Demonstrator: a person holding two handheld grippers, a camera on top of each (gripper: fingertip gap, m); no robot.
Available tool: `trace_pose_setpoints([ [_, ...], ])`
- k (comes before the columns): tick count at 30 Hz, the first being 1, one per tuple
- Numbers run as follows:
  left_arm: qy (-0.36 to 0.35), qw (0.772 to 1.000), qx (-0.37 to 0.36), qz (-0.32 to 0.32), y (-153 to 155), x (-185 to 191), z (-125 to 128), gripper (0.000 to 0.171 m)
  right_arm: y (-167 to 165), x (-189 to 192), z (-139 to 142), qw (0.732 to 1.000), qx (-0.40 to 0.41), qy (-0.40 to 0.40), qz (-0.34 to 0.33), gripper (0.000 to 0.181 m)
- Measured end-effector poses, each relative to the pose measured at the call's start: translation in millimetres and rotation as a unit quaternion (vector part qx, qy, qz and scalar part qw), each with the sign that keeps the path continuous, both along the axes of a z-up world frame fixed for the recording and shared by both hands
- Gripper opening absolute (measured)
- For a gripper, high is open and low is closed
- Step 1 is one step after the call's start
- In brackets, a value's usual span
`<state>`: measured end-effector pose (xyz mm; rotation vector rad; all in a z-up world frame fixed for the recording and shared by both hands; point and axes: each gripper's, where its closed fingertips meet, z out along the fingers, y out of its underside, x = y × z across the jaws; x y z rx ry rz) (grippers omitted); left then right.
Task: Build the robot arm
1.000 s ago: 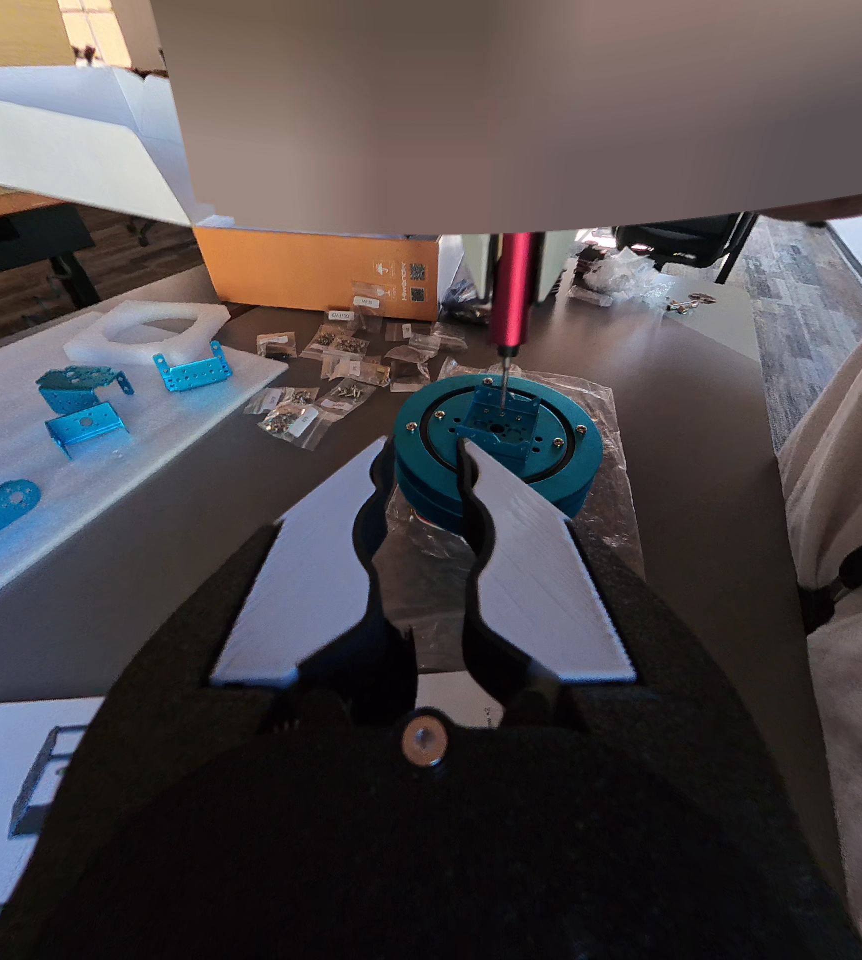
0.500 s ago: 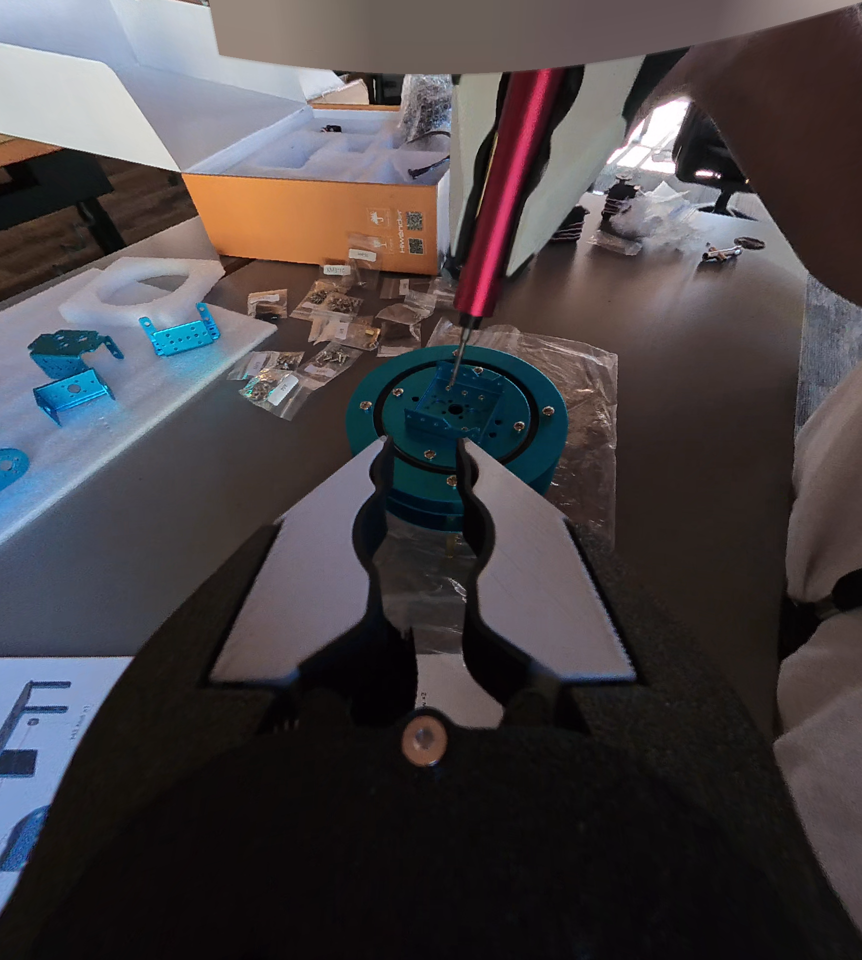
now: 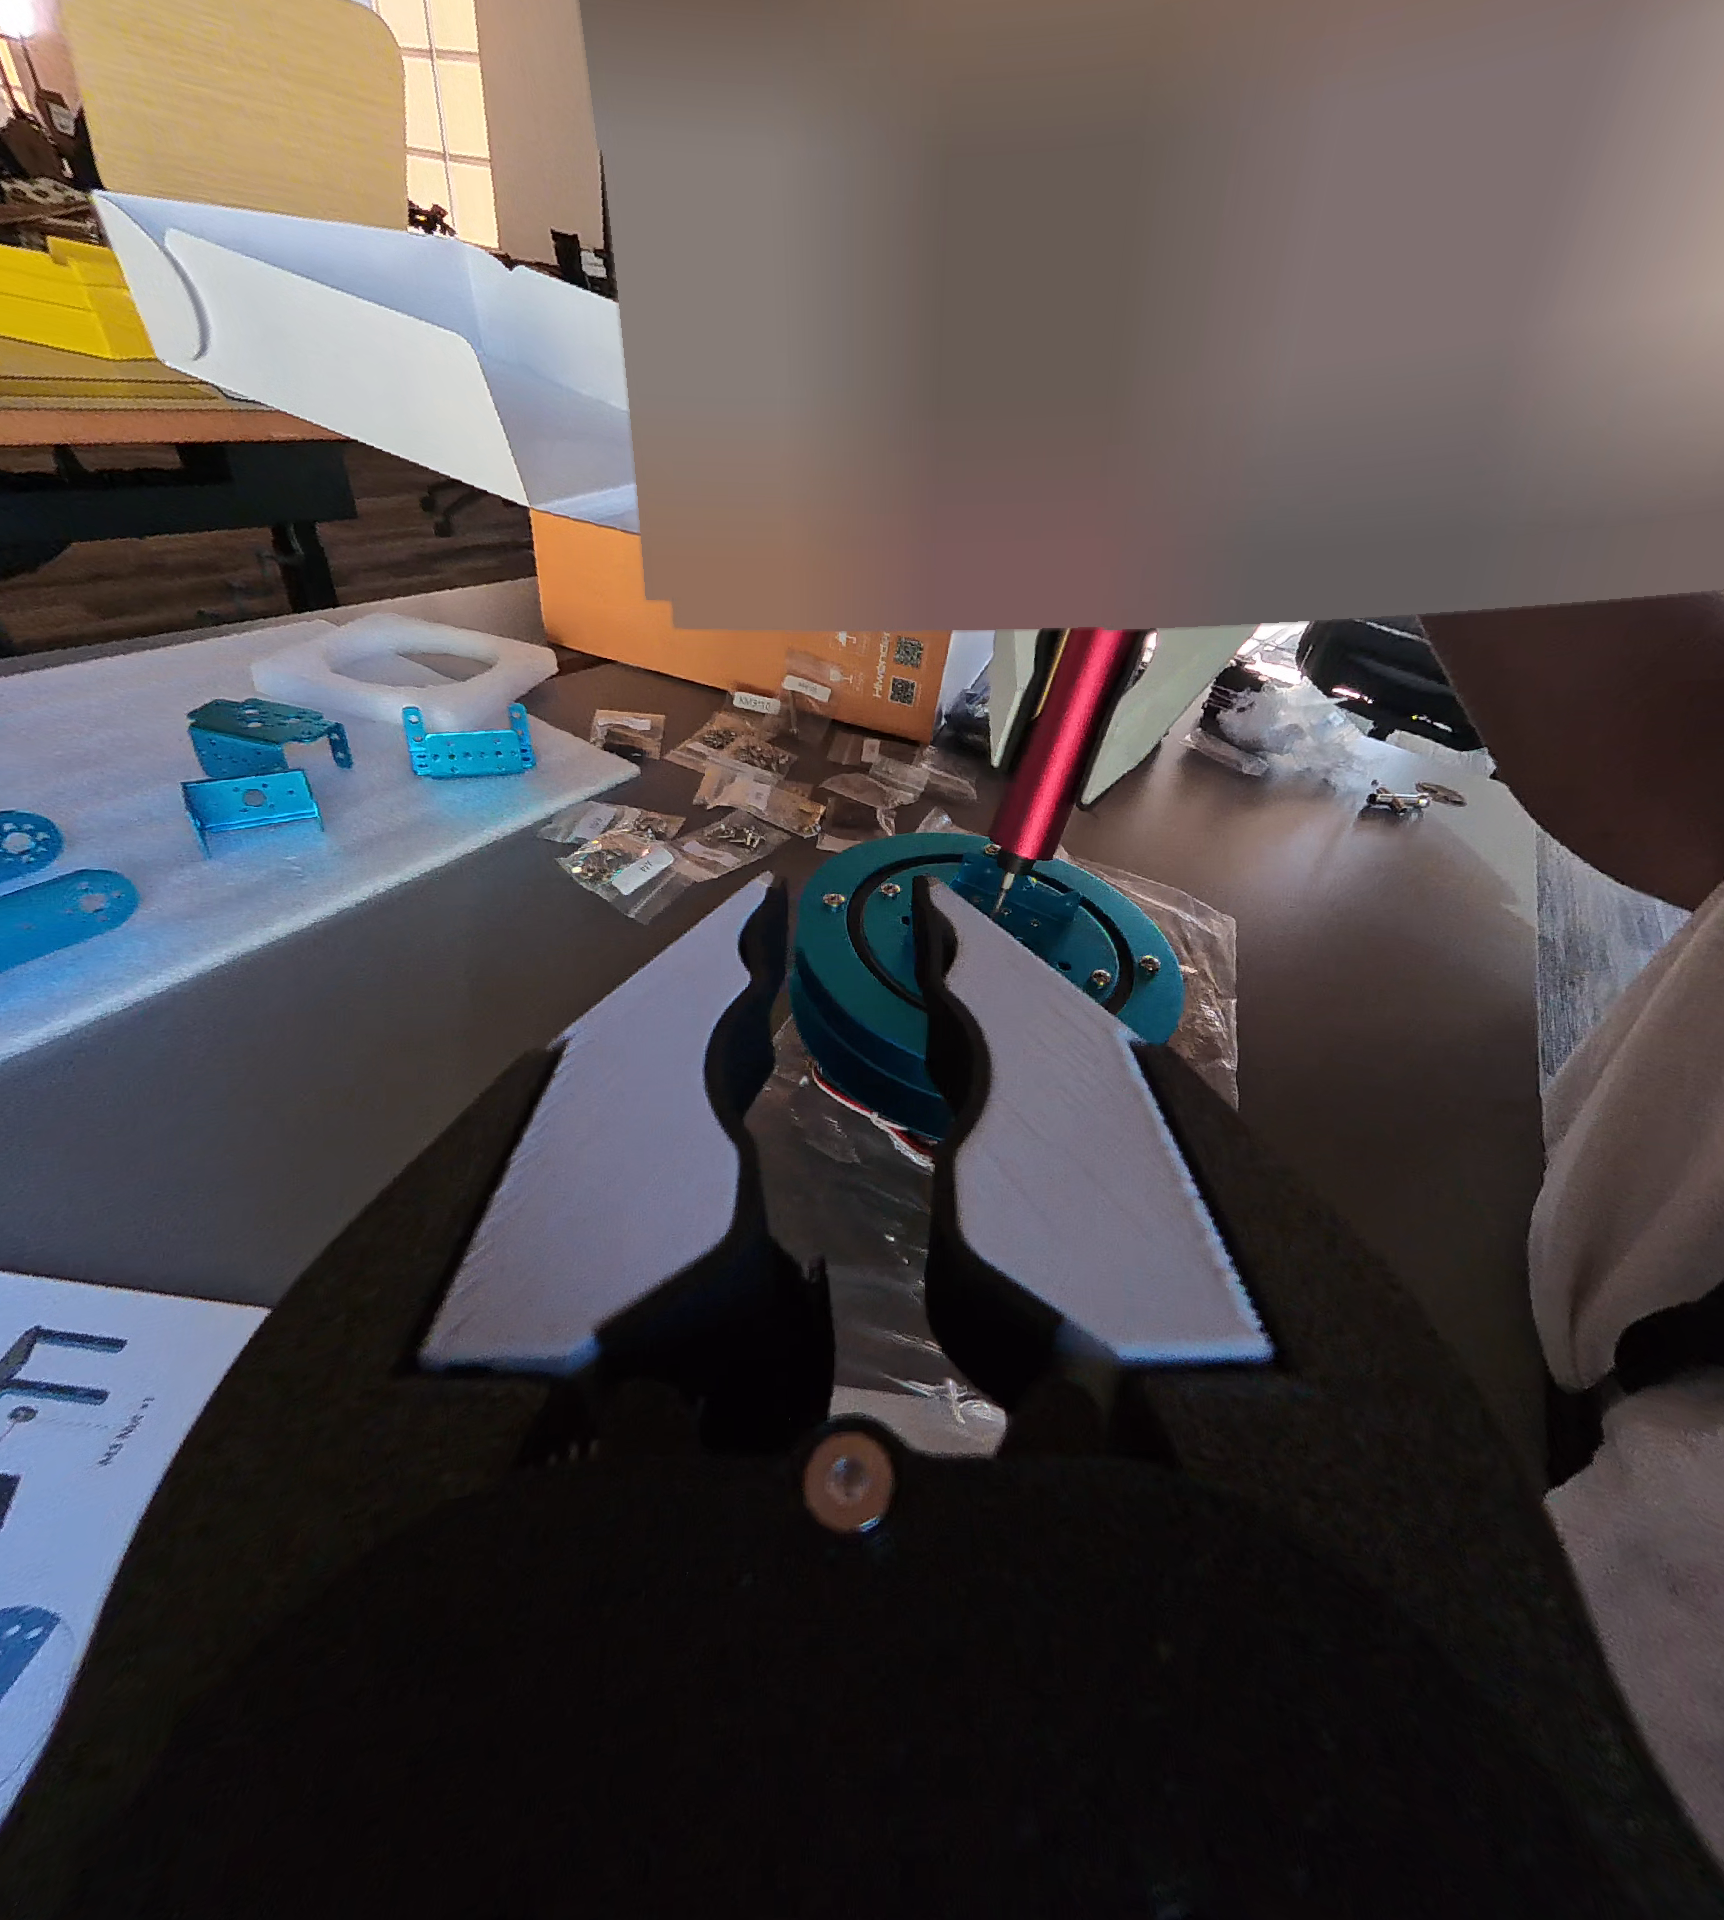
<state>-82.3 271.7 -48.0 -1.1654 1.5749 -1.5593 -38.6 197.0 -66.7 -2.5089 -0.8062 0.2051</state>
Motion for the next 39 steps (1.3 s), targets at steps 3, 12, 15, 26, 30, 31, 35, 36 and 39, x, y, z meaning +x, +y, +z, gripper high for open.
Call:
trace_pose_setpoints([
  [3,-0.001,1.000,-0.003,0.000,3,-2,1,0.023,0,0,0,1.000,-0.002,-0.002,0.003,0.021],
  [12,-0.002,1.000,0.004,-0.005,-1,-2,0,0.023,-2,1,7,1.000,0.010,-0.005,-0.003,0.021],
  [15,-0.002,1.000,0.006,-0.006,-3,-2,0,0.023,-2,1,9,1.000,0.013,-0.006,-0.003,0.021],
  [26,0.000,1.000,0.006,-0.008,-4,-2,0,0.023,-2,-1,8,1.000,0.012,-0.007,0.001,0.021],
  [30,0.002,1.000,0.008,-0.011,-6,-2,-1,0.023,-2,-2,9,1.000,0.013,-0.005,0.002,0.021],
  [31,0.002,1.000,0.008,-0.011,-6,-2,-1,0.023,-2,-2,10,1.000,0.014,-0.005,0.001,0.021],
  [35,0.002,1.000,0.009,-0.014,-8,-2,-1,0.023,-2,-1,10,1.000,0.014,-0.005,-0.001,0.021],
  [36,0.001,1.000,0.009,-0.015,-8,-2,-1,0.023,-3,-2,9,1.000,0.011,-0.004,0.001,0.021],
  [39,0.001,1.000,0.011,-0.015,-8,-3,-1,0.023,-3,-3,6,1.000,0.004,-0.004,0.003,0.021],
])
